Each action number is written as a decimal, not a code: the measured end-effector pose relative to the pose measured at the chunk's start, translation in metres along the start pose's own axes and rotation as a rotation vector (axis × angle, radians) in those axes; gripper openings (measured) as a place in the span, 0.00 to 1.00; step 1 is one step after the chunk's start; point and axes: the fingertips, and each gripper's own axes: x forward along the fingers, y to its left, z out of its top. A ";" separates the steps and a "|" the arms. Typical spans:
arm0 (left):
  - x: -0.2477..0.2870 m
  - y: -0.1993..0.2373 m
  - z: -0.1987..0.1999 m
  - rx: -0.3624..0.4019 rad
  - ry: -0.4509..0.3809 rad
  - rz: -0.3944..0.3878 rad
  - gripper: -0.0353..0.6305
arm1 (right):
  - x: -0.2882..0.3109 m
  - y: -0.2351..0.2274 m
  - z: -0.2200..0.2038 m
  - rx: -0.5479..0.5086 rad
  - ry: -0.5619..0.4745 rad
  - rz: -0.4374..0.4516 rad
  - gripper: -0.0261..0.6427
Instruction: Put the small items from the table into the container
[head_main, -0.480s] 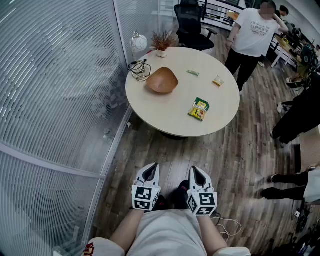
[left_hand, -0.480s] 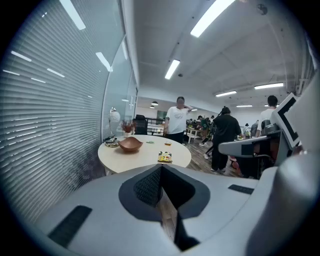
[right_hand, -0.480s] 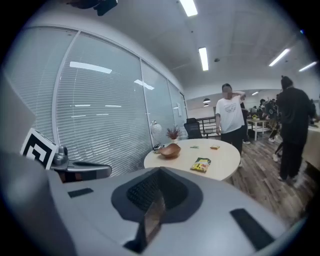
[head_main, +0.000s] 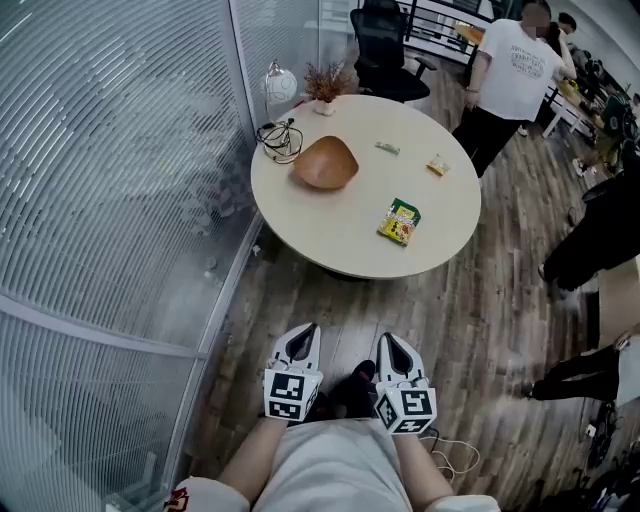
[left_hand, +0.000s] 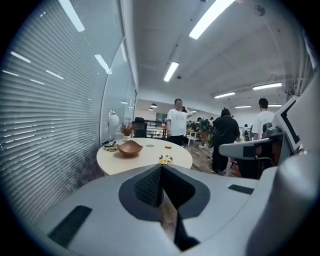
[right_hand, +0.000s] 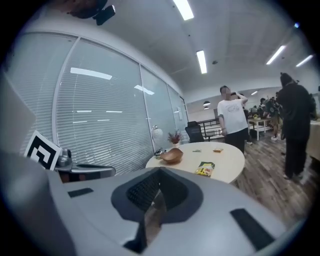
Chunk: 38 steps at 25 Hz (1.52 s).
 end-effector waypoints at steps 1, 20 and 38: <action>0.003 0.002 0.002 0.002 -0.003 0.000 0.05 | 0.002 -0.002 0.001 0.006 -0.007 0.003 0.06; 0.234 0.071 0.078 0.048 0.010 -0.036 0.04 | 0.228 -0.134 0.019 -0.019 0.024 0.034 0.06; 0.360 0.108 0.100 0.028 0.119 -0.085 0.05 | 0.352 -0.227 0.008 0.008 0.183 -0.049 0.11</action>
